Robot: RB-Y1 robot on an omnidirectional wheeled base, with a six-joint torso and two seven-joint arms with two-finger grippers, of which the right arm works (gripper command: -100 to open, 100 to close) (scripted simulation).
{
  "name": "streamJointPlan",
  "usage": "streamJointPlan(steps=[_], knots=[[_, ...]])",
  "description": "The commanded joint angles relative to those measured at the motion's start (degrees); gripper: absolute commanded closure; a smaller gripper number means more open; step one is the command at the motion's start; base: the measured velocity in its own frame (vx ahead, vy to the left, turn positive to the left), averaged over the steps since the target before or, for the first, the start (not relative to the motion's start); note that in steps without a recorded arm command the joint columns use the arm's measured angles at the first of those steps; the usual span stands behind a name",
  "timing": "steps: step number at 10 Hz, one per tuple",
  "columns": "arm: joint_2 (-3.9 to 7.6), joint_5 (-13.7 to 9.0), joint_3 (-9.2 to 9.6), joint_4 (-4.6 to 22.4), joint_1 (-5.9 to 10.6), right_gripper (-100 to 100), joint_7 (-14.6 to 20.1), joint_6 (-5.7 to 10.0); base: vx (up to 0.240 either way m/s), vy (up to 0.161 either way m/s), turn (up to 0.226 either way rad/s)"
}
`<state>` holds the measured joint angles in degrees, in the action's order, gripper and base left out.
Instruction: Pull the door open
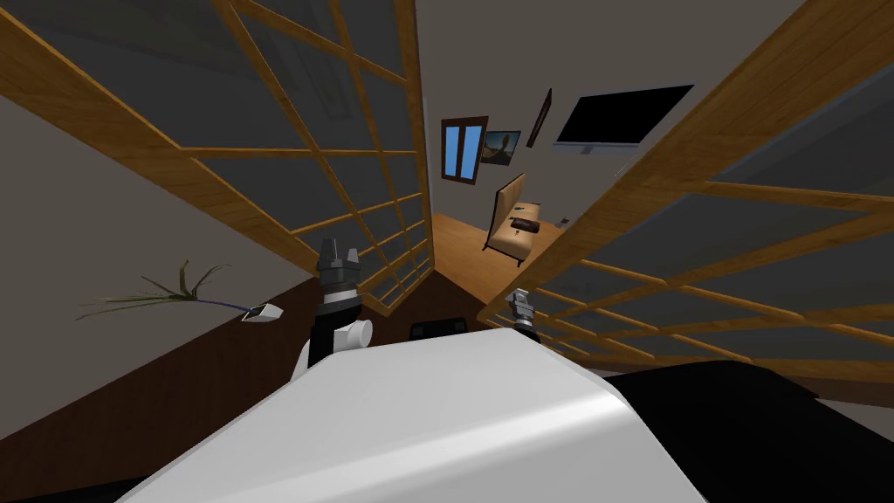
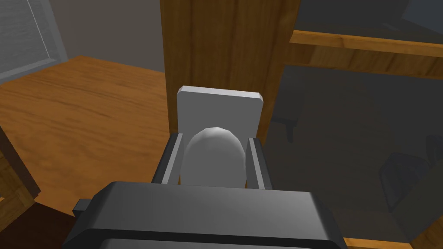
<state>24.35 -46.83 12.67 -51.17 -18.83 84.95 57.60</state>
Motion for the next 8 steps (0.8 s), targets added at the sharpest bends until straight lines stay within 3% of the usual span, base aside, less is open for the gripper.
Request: streamJointPlan(steps=[1,6,7,8], knots=[[0.31,0.8,1.23,-0.2,-0.54,100,0.6,0.6,-0.243,-0.019,0.069],[1.8,3.5,4.97,-1.8,-1.89,100,2.4,2.07,-0.226,0.019,0.046],[1.61,3.2,4.55,-1.1,-1.35,100,2.3,2.1,-0.107,0.014,0.01],[2.04,4.2,6.05,-1.4,-2.02,100,2.9,2.83,-0.168,-0.018,0.049]])
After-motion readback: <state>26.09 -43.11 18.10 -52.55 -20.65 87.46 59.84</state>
